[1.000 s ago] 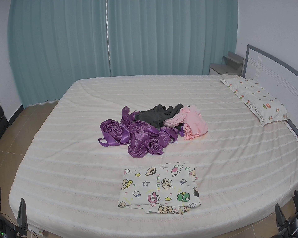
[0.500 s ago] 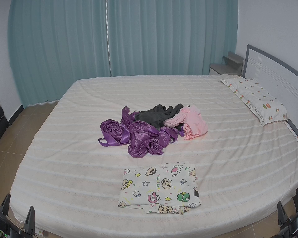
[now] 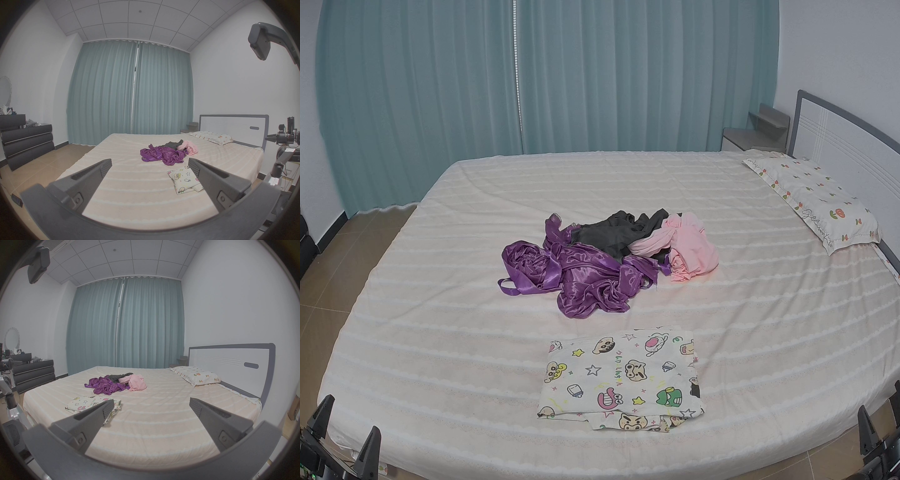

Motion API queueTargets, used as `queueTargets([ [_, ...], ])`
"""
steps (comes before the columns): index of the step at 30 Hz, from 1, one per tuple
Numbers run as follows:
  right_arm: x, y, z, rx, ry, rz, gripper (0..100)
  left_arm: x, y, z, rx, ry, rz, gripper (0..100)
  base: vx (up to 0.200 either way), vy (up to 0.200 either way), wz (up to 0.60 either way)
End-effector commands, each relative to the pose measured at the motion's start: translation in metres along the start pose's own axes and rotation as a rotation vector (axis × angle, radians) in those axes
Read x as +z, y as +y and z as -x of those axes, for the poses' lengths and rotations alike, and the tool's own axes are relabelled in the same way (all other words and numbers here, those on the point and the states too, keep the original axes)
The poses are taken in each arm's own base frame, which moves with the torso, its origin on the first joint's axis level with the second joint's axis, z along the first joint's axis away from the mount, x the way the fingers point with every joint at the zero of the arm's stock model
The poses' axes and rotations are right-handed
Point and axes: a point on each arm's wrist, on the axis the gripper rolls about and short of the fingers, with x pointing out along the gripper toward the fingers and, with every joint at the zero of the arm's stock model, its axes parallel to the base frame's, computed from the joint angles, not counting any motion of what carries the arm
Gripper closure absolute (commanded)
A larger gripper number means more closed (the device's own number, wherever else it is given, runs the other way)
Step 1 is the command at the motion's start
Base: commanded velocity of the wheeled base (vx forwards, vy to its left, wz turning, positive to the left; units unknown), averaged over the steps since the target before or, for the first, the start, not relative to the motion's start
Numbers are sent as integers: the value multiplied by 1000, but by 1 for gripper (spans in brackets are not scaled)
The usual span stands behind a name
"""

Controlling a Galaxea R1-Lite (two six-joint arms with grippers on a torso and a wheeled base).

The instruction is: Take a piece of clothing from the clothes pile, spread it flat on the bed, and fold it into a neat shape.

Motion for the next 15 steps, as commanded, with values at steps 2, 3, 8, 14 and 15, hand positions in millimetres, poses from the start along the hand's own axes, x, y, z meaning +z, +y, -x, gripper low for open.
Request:
queueTargets([
  [2,-3,0,0,0,-1,2,0,-5,1,-1,21,12,-1,0,0,0,0],
  [3,-3,0,0,-2,-1,5,0,-5,2,1,78,-10,-22,0,0,0,0],
  [8,-3,0,0,0,-3,9,0,-5,5,1,209,-2,-124,0,0,0,0],
  [14,-3,0,0,-6,-1,11,0,-5,5,1,207,-6,-58,0,0,0,0],
  [15,-3,0,0,-11,-1,11,0,-6,5,1,198,-5,-32,0,0,0,0],
])
